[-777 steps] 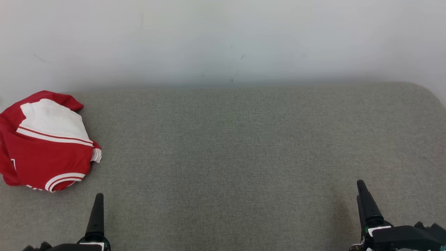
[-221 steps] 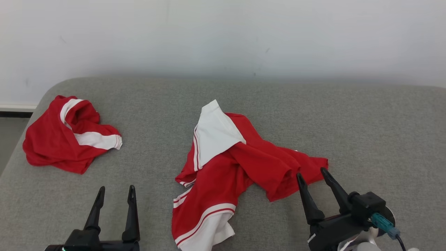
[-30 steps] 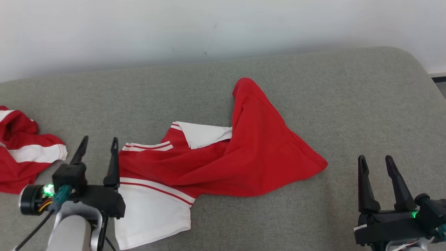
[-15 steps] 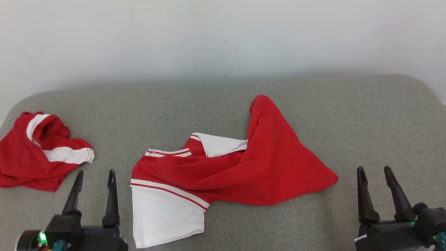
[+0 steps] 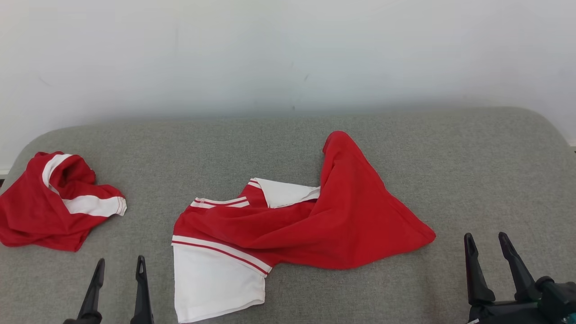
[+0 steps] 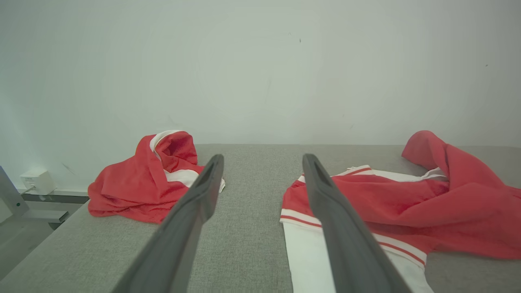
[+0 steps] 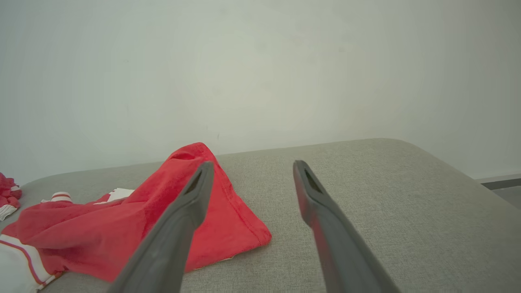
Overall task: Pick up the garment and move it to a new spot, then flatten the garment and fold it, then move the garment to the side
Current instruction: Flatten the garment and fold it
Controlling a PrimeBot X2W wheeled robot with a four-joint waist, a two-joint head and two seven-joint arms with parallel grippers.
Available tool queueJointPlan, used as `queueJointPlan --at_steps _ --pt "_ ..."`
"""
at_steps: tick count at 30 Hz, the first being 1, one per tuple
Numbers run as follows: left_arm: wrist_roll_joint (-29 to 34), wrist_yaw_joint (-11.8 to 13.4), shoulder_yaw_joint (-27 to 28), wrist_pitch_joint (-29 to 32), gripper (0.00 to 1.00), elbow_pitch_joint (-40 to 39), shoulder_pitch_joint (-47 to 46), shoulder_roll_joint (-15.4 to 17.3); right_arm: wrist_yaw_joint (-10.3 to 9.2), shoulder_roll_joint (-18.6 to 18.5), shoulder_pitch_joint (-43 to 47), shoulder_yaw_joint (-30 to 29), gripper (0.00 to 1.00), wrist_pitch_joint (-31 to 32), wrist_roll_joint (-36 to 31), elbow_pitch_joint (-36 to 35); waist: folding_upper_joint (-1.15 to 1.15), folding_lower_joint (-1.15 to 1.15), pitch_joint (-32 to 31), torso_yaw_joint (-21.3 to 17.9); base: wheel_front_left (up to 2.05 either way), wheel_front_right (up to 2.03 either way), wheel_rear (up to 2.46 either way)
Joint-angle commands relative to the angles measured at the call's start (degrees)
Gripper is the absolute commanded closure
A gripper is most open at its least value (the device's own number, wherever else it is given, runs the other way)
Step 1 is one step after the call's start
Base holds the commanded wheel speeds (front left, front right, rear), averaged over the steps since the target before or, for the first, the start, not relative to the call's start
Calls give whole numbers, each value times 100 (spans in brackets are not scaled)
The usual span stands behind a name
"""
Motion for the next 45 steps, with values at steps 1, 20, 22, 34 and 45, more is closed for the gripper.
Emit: queueJointPlan --at_steps 1,20,22,34,45 --pt "1 24 25 -19 0 -50 87 -22 -15 -7 52 -25 0 -2 14 -3 0 1 -3 -3 0 0 0" --pt "79 -312 -552 -18 0 1093 -452 -122 -15 -273 -546 295 0 72 -10 625 0 1 329 32 0 0 0" --pt "78 -339 -628 -19 0 1423 -575 -129 -15 -334 -738 372 0 72 3 869 0 1 412 31 0 0 0" --pt "-2 -356 -704 -19 0 2511 -1000 -190 -15 -321 -1830 631 0 13 -83 2869 0 1 793 209 0 0 0" --pt "-169 -388 -912 -19 0 2814 -1016 -241 -15 -229 -2466 768 0 -9 195 4034 0 1 880 368 0 0 0"
